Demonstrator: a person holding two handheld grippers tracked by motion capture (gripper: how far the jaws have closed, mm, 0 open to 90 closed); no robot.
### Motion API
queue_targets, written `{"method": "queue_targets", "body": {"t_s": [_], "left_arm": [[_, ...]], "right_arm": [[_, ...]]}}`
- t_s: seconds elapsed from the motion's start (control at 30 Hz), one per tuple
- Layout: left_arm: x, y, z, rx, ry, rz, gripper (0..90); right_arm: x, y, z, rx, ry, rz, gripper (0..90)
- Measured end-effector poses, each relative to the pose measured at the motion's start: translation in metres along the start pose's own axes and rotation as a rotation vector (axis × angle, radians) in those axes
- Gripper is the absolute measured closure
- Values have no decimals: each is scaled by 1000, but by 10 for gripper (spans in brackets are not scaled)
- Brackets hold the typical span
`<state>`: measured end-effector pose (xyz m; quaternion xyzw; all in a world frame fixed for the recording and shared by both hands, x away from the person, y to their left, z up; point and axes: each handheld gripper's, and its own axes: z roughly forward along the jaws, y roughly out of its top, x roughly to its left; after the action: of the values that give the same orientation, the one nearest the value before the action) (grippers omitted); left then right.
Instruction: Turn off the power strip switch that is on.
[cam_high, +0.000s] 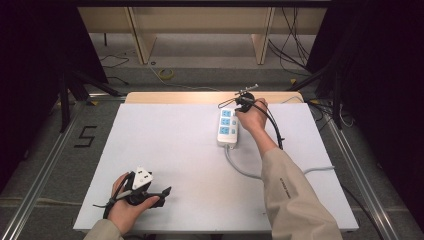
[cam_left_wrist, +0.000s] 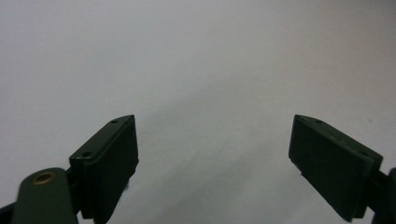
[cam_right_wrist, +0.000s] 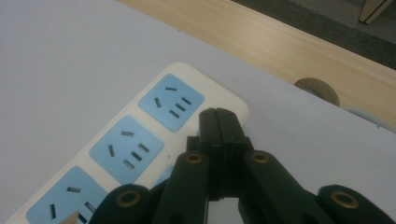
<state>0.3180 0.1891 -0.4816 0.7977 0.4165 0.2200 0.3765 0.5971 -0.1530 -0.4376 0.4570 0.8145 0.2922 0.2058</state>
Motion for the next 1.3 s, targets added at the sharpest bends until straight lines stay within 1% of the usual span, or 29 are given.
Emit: {"method": "queue_targets", "body": {"t_s": [0.23, 0.33, 0.37, 0.53, 0.83, 0.9, 0.97, 1.1, 1.17, 1.3], "left_arm": [[0, 0, 0, 1, 0, -3, 155], [0, 0, 0, 2, 0, -4, 155], [0, 0, 0, 2, 1, -3, 156], [0, -1, 0, 4, 3, -4, 156], [1, -1, 0, 6, 8, -6, 155], [1, -1, 0, 7, 7, -6, 155], [0, -1, 0, 7, 7, -5, 155], [1, -1, -1, 8, 10, -5, 156], [1, -2, -1, 7, 12, -13, 155], [1, -2, -1, 11, 12, -10, 155]], "right_arm": [[2, -4, -12, -3, 17, -27, 900], [3, -6, -17, -6, 35, -25, 900], [3, -7, -18, -13, 36, -32, 900], [4, -14, -26, -5, 55, -51, 900], [8, -35, -45, 3, 94, -73, 900], [9, -41, -50, 6, 100, -85, 895], [10, -45, -55, -1, 110, -87, 891], [12, -54, -66, -3, 130, -95, 864], [12, -60, -71, -6, 140, -99, 847], [13, -71, -81, -10, 153, -106, 811]]}}
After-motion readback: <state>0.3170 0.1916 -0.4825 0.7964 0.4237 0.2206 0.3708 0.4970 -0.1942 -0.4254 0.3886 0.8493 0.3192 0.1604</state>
